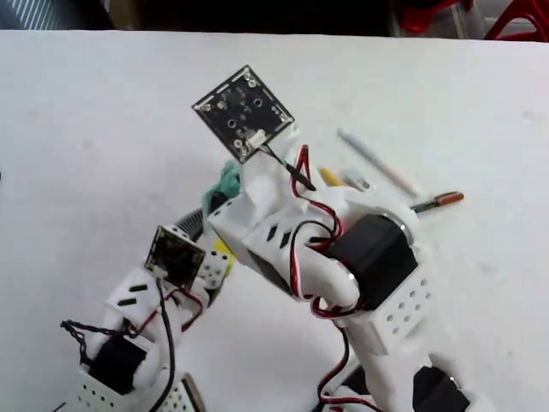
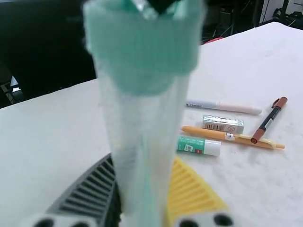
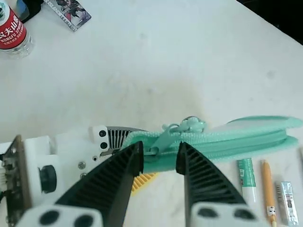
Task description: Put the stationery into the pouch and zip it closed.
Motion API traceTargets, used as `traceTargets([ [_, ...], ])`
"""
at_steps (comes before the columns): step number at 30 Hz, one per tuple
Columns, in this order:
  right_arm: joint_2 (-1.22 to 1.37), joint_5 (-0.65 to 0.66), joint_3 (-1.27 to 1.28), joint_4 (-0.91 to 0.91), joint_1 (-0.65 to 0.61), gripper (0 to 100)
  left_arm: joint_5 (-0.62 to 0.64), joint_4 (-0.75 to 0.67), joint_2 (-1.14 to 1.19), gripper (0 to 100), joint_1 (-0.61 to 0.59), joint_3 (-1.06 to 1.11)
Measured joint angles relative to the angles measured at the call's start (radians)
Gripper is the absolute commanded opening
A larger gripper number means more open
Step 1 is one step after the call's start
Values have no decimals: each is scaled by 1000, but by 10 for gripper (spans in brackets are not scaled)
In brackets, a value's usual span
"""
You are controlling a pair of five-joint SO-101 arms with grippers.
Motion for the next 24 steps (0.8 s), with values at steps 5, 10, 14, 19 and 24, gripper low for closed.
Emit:
traceTargets([
  [5,-2,0,3,-2,0,115,0,0,0,23,0,0],
  [10,-2,0,3,-17,0,115,0,0,0,23,0,0],
  [14,34,0,3,-23,2,87,0,0,0,23,0,0],
  [19,72,2,0,-49,6,23,6,0,0,23,-2,2],
  [24,80,5,0,-64,6,19,9,0,0,24,-2,2],
])
